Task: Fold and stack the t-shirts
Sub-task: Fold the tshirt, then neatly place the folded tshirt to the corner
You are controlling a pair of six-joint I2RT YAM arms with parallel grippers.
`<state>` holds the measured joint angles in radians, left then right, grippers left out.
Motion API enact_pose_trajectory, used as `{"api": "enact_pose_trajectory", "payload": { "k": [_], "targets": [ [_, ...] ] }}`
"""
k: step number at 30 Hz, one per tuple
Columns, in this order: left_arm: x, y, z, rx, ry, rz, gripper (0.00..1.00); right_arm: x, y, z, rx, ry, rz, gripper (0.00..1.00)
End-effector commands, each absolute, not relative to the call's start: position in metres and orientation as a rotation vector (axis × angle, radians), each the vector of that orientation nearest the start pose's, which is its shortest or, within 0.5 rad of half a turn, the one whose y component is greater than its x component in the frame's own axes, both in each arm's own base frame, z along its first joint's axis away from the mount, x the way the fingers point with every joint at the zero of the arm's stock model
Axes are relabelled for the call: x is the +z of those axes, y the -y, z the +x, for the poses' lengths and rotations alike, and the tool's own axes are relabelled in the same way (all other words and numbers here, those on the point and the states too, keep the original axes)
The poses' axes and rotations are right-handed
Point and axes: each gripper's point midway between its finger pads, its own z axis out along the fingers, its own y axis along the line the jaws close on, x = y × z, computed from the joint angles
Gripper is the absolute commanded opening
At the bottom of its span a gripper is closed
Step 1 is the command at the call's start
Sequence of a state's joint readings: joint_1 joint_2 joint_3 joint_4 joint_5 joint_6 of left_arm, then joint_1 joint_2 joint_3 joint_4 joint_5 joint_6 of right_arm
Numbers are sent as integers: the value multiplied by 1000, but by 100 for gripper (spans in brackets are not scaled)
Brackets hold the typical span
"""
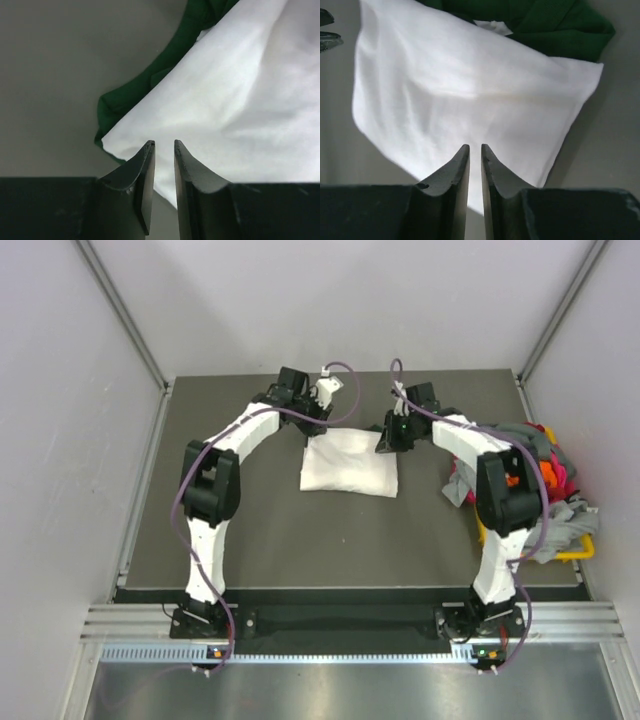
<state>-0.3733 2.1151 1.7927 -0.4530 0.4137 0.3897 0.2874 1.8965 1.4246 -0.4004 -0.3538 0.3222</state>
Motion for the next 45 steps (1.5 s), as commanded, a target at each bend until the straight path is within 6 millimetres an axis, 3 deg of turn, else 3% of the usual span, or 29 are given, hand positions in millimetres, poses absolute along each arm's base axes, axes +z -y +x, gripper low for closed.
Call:
{"api": "enact_pose_trajectory", "payload": {
  "k": [1,5,8,12,17,19,21,22,24,25,27,29,30,33,38,45],
  "targets": [
    [100,258,507,-516,-2106,1022,27,96,-209,459,741,-2469,-94,14],
    [94,261,526,-487,-2096,963,27,84,-214,498,732,-2453,-52,14],
    [94,257,552,-426,-2090,869,27,76,-213,523,721,-2435,2,15],
    [91,247,580,-338,-2080,768,27,65,-209,542,725,-2415,113,15],
    [80,229,599,-234,-2111,682,28,53,-199,561,687,-2405,172,17],
    [95,215,608,-180,-2100,635,28,54,-189,566,662,-2407,204,22],
    [114,204,614,-182,-2085,597,30,70,-181,573,638,-2375,212,26],
    [132,199,614,-188,-2067,573,31,75,-174,574,606,-2372,218,33],
    [147,192,611,-240,-2059,556,34,100,-167,578,574,-2332,194,41],
    [161,190,606,-255,-2043,551,37,115,-162,577,566,-2313,188,47],
    [155,192,594,-304,-2063,573,42,123,-158,569,542,-2314,152,52],
    [156,211,573,-451,-2047,656,47,123,-153,550,525,-2331,142,57],
    [143,216,564,-494,-2068,685,49,121,-153,543,531,-2340,124,58],
    [127,228,553,-588,-2080,734,51,102,-155,513,575,-2405,94,63],
    [91,226,555,-576,-2163,730,49,72,-159,475,642,-2479,79,68],
    [72,236,542,-654,-2194,762,42,49,-169,458,748,-2510,112,66]
  ]
}}
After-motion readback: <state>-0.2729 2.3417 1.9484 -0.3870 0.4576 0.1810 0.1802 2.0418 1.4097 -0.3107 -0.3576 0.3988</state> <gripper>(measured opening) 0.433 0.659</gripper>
